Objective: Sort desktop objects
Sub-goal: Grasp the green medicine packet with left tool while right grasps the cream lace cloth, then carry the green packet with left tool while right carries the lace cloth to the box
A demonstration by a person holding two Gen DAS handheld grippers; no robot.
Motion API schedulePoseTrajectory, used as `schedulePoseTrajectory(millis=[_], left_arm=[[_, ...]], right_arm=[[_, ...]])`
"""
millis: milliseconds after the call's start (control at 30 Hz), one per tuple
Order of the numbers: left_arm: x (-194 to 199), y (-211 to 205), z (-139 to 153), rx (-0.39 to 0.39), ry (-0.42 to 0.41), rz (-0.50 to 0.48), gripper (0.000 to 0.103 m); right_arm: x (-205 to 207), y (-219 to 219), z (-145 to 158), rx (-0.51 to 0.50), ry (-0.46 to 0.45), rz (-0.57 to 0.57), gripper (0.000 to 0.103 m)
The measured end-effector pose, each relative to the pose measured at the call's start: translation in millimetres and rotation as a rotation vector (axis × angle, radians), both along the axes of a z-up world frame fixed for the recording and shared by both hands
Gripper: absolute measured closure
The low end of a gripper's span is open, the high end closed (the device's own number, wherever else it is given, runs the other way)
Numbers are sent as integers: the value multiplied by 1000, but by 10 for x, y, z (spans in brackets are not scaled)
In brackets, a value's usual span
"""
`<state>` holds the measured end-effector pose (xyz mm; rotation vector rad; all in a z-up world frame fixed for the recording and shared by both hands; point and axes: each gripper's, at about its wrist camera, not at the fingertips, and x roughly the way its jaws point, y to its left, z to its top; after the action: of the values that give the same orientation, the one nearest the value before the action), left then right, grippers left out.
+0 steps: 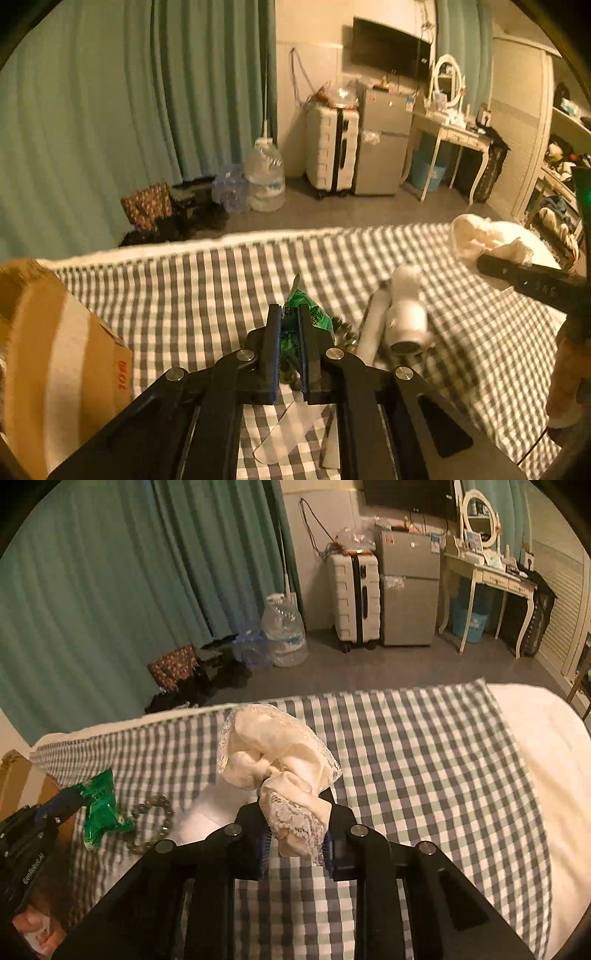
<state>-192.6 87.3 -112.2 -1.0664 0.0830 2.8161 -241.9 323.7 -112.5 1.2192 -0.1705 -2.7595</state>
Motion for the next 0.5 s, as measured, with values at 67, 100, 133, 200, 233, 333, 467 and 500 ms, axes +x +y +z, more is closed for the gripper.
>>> schedulePoseTrajectory(millis=[67,100,133,200,233,333,467,500], left_arm=[[50,6,115,-4,31,-8,96],[65,3,159,-7,43,-8,95],[98,-8,221,-12,62,-5,95],[144,-47,314,-7,89,2,96],[169,-61,366,-2,101,4,96],[259,-119,517,0,142,13,95],[364,-170,723,4,190,25,96],[396,-181,766,4,201,29,96]], right_arm=[[34,-25,97,-3,23,4,81],[41,-35,135,-2,33,6,81],[49,-59,179,2,47,7,81],[84,-88,256,-3,65,8,81],[95,-93,290,-5,72,9,81],[190,-135,411,-1,101,18,81],[277,-198,596,-4,136,31,81],[299,-214,632,-2,144,35,81]])
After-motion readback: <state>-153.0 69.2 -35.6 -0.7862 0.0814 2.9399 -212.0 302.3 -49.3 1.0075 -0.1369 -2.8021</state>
